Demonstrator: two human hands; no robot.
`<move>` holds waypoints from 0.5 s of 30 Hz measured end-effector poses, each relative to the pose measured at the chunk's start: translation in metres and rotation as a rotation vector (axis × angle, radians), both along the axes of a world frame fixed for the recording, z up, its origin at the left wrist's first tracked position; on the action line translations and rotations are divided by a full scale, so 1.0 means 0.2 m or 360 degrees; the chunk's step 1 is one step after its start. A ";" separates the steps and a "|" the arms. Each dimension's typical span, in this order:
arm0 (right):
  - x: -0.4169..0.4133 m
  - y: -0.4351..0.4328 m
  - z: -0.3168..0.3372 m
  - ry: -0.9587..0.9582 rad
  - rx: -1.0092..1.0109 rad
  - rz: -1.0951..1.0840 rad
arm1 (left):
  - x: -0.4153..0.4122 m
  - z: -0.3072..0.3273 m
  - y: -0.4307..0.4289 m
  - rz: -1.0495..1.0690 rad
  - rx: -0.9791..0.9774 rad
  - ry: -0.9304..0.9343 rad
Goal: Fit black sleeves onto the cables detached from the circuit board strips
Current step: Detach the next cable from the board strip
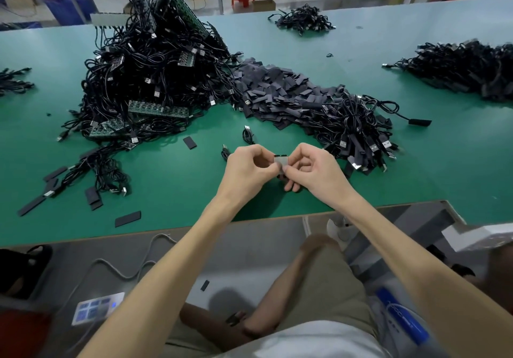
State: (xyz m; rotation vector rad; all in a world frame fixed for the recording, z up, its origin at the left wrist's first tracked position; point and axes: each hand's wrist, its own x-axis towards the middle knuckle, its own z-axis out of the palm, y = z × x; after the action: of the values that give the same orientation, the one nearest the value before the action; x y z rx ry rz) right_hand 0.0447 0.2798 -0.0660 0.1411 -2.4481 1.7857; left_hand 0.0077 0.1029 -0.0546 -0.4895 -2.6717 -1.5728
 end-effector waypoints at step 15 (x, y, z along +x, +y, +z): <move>-0.03 0.00 -0.02 -0.0076 -0.0281 -0.0134 | -0.02 0.14 -0.05 0.0080 0.0239 0.0150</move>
State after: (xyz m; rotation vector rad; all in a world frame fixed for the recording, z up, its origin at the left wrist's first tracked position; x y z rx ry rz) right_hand 0.0386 0.2799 -0.0706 -0.0192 -2.2754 1.9777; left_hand 0.0042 0.0922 -0.0272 -0.4747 -2.4547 -1.6753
